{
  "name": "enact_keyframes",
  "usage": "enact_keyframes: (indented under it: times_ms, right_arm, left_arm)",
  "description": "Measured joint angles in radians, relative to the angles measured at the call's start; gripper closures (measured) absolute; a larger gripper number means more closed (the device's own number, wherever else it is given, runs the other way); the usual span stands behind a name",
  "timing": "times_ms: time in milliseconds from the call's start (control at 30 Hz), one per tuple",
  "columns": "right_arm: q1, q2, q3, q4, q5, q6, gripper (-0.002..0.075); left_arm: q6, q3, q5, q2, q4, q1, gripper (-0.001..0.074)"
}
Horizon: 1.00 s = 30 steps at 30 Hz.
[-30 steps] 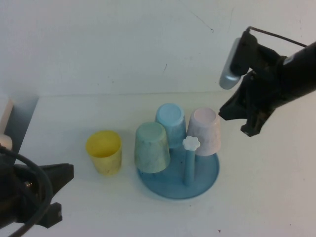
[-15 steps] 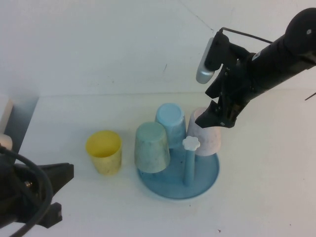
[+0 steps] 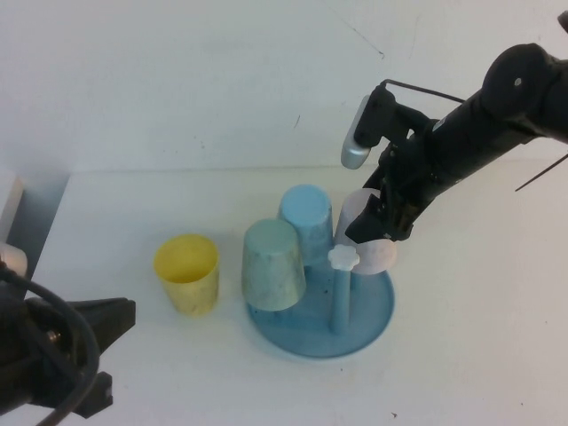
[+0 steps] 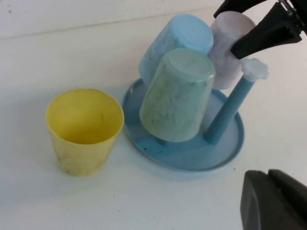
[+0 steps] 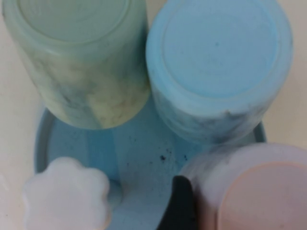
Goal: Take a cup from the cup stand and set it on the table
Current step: Pick up the cup from the rack, then hand over the cup
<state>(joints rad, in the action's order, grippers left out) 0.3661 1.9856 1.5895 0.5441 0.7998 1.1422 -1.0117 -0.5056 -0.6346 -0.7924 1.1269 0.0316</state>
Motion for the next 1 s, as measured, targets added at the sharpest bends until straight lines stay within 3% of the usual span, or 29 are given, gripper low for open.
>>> enact_keyframes:
  times_ms: [233, 533, 700, 1000]
  right_arm:
    - [0.000, 0.004, 0.054, -0.002, 0.086, -0.055, 0.0162]
    - [0.000, 0.004, 0.360, -0.172, 0.384, -0.360, 0.0162]
    - [0.000, -0.003, 0.529, -0.202, 0.432, -0.507, 0.0162]
    - [0.004, -0.056, 0.557, 0.269, 0.433, -0.541, 0.0162]
  left_arm:
    - [0.000, 0.000, -0.034, 0.000, 0.013, 0.000, 0.0737]
    - [0.017, 0.000, -0.036, 0.000, 0.186, 0.000, 0.0737]
    - [0.019, 0.000, -0.036, 0.000, 0.359, 0.000, 0.0737]
    - [0.029, -0.003, -0.069, 0.000, 0.544, 0.000, 0.0713]
